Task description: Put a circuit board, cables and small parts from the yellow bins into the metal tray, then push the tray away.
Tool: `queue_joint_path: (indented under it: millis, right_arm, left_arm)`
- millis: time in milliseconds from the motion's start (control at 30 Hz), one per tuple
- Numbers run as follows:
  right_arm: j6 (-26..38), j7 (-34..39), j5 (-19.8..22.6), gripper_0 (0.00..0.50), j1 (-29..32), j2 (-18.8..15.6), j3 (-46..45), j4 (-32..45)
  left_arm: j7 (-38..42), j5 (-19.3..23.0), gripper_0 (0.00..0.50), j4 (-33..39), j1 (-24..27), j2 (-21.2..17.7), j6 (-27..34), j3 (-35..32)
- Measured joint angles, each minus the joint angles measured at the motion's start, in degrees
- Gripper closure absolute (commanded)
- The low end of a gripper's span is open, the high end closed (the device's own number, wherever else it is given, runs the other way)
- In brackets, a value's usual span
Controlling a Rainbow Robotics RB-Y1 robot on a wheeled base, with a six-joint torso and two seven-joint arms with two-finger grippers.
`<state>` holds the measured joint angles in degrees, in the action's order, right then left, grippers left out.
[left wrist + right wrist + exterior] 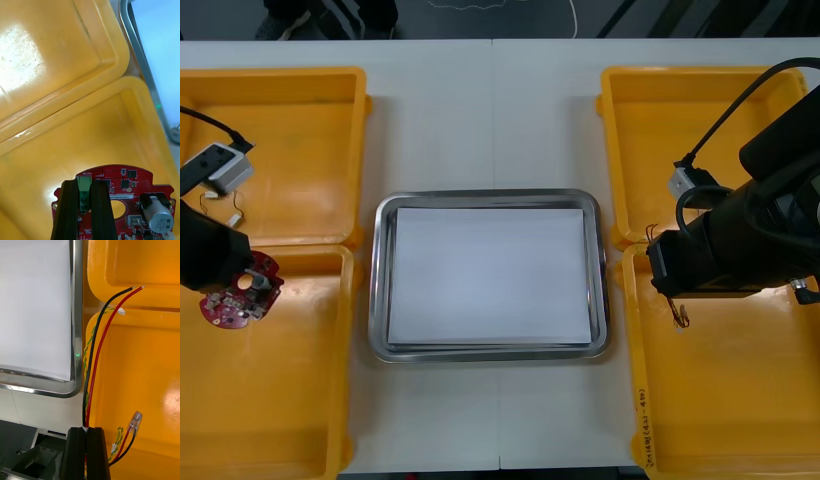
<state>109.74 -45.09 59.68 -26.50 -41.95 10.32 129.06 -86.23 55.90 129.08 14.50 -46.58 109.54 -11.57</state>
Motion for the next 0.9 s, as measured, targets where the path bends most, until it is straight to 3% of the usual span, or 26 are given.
queue_joint_path:
  millis: [167,500,600,900]
  right_arm:
    - [0.0,0.0,0.0,0.500,0.0,0.0,0.0,0.0]
    - [0.0,0.0,0.0,0.500,0.0,0.0,0.0,0.0]
    - [0.0,0.0,0.0,0.500,0.0,0.0,0.0,0.0]
    - [0.0,0.0,0.0,0.500,0.0,0.0,0.0,0.0]
  left_arm:
    - [15.0,0.3,0.500,0.0,3.2,0.0,0.0,3.3]
    - [16.8,0.6,0.500,0.0,12.1,0.3,0.0,16.1]
    - [18.5,-0.5,0.500,0.0,14.0,2.3,0.0,18.4]
    - [22.8,-9.8,0.500,0.0,15.7,11.5,0.0,22.9]
